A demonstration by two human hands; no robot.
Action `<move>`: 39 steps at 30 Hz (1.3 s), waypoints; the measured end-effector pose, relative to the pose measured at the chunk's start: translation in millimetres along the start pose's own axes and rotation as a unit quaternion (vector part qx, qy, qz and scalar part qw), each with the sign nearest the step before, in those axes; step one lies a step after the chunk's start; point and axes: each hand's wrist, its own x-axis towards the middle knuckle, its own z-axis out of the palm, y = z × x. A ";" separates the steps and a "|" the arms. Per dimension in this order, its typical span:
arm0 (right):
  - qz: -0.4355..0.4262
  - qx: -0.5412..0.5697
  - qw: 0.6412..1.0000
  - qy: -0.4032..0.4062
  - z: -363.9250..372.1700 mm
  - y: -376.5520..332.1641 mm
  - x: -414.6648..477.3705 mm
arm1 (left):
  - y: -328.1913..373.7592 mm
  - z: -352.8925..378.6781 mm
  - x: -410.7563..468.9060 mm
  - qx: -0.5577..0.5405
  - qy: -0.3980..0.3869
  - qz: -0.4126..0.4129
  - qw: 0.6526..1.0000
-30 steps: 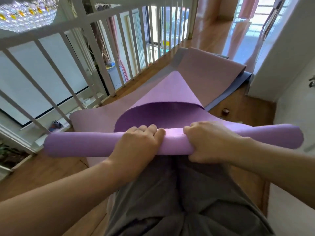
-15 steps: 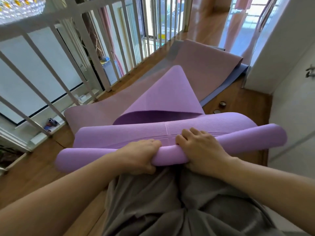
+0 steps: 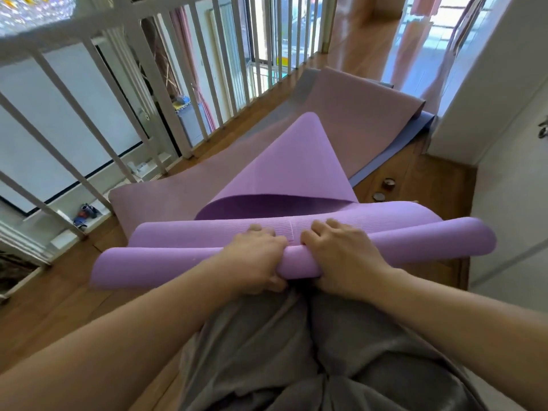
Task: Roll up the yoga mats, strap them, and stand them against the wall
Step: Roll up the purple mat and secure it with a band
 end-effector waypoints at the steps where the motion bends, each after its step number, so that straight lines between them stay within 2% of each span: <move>1: 0.006 0.039 0.998 -0.045 -5.5 3.7 6.3 | 5.1 4.2 -0.1 0.033 0.041 -0.014 0.999; 3: -0.005 0.089 0.989 -0.118 -15.9 13.4 20.0 | 15.2 16.9 -2.1 0.085 0.138 -0.017 0.987; 4: -0.009 0.108 0.982 -0.153 -19.1 16.6 25.0 | 18.1 20.8 -1.9 0.085 0.161 -0.012 0.983; 6: -0.002 0.116 0.980 -0.161 -15.5 19.9 28.0 | 11.1 15.5 5.0 0.039 0.133 -0.006 0.990; 7: 0.004 0.096 0.989 -0.115 -11.1 18.6 24.6 | 3.0 9.6 10.1 -0.010 0.090 0.000 0.996; 9: -0.007 0.002 0.999 0.037 6.0 13.6 13.8 | -12.2 -6.3 18.8 -0.110 -0.014 0.032 0.993; 11: -0.007 -0.040 0.992 0.121 17.7 10.0 6.5 | -17.0 -12.9 22.8 -0.131 -0.065 0.066 0.987; 13: 0.004 -0.018 0.997 0.074 13.0 13.0 13.3 | -12.2 -8.5 21.5 -0.070 -0.025 0.031 0.997; 14: 0.007 0.018 1.000 0.022 4.8 16.4 19.9 | -6.9 -2.7 18.2 -0.004 0.045 0.010 0.999; 16: 0.001 0.102 0.990 -0.097 -10.4 27.5 34.7 | 4.5 14.5 11.8 0.083 0.191 0.001 0.978; 18: -0.002 0.130 0.979 -0.159 -17.8 31.6 43.0 | 6.8 19.2 14.1 0.080 0.220 -0.009 0.972; 19: 0.004 0.117 0.982 -0.150 -16.5 31.6 42.7 | 3.5 14.6 18.7 0.072 0.197 -0.016 0.978; 20: 0.011 0.087 0.990 -0.108 -12.3 30.2 39.6 | -3.2 10.3 24.4 0.047 0.162 -0.018 0.986; 22: 0.007 0.001 0.999 0.045 7.6 25.3 27.1 | -16.5 -6.5 32.9 -0.037 0.066 0.002 0.997; 24: 0.010 -0.027 0.990 0.136 23.0 25.6 17.8 | -24.5 -17.6 38.0 -0.087 -0.013 0.027 0.996; 26: 0.012 -0.023 0.994 0.109 21.4 30.7 23.6 | -24.4 -19.0 40.9 -0.104 -0.028 0.014 0.994; 27: 0.012 -0.021 0.997 0.071 14.8 32.1 29.3 | -21.7 -17.9 40.3 -0.093 -0.003 -0.002 0.996; 29: 0.004 -0.021 1.000 0.008 -0.3 35.4 40.0 | -14.3 -8.9 36.9 0.001 0.107 -0.026 0.994; 31: -0.005 -0.020 1.000 -0.021 -14.9 36.2 46.2 | -11.0 -1.5 32.2 0.082 0.198 -0.021 0.977; 36: -0.002 -0.059 0.998 0.003 -88.2 33.6 57.4 | -22.5 -60.1 17.1 0.091 0.303 -0.001 0.949; 39: -0.031 -0.087 0.995 0.029 -117.5 26.4 49.8 | -16.3 -77.6 -7.7 0.089 0.315 0.011 0.945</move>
